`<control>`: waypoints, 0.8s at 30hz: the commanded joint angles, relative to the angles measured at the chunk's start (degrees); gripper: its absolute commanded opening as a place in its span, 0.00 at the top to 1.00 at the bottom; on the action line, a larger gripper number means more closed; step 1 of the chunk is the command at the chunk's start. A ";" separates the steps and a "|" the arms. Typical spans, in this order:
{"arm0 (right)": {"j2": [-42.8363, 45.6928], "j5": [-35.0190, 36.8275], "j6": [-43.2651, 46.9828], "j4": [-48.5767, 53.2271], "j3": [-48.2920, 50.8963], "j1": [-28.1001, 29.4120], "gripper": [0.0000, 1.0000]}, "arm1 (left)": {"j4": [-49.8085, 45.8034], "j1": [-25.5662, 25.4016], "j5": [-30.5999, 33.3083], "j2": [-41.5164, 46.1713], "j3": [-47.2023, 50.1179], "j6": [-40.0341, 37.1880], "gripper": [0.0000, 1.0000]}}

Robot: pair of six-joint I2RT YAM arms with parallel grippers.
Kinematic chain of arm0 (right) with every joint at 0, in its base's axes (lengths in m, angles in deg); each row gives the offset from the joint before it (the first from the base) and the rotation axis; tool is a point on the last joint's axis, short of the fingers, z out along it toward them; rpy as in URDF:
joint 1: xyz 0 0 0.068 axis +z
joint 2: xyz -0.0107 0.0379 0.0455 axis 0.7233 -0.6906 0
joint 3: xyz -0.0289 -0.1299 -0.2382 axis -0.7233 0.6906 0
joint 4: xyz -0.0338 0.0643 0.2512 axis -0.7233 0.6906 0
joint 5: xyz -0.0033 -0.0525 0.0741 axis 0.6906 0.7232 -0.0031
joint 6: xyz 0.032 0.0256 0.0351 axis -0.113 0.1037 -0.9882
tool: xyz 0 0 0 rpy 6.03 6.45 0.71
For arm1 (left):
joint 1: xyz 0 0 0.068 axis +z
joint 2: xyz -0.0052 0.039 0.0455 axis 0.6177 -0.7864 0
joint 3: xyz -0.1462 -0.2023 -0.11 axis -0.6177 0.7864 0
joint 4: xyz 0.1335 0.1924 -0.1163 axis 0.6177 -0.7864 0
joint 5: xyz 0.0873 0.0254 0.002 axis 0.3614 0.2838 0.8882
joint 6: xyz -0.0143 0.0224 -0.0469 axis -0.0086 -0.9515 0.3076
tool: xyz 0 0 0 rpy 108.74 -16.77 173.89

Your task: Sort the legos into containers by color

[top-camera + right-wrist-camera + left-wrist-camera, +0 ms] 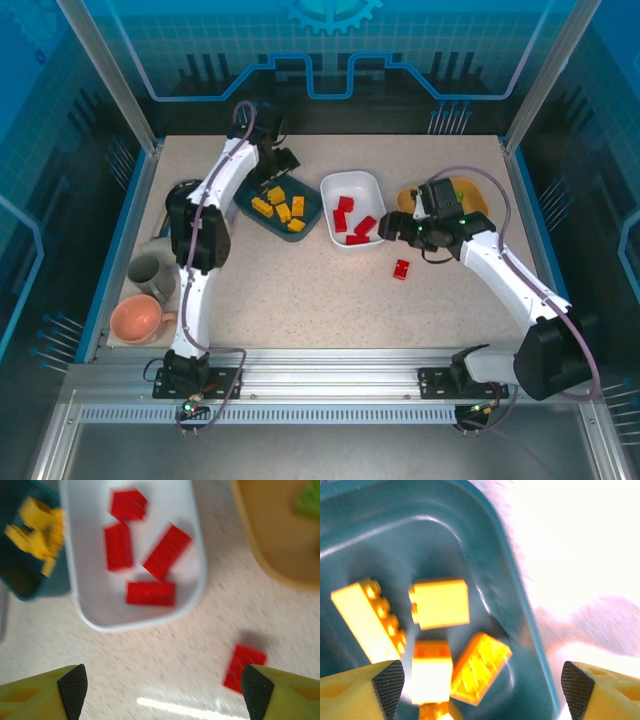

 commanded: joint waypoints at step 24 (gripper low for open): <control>-22.44 12.53 -10.55 1.70 2.65 4.56 0.47 | 28.24 -20.49 -17.07 56.09 63.73 -10.05 0.11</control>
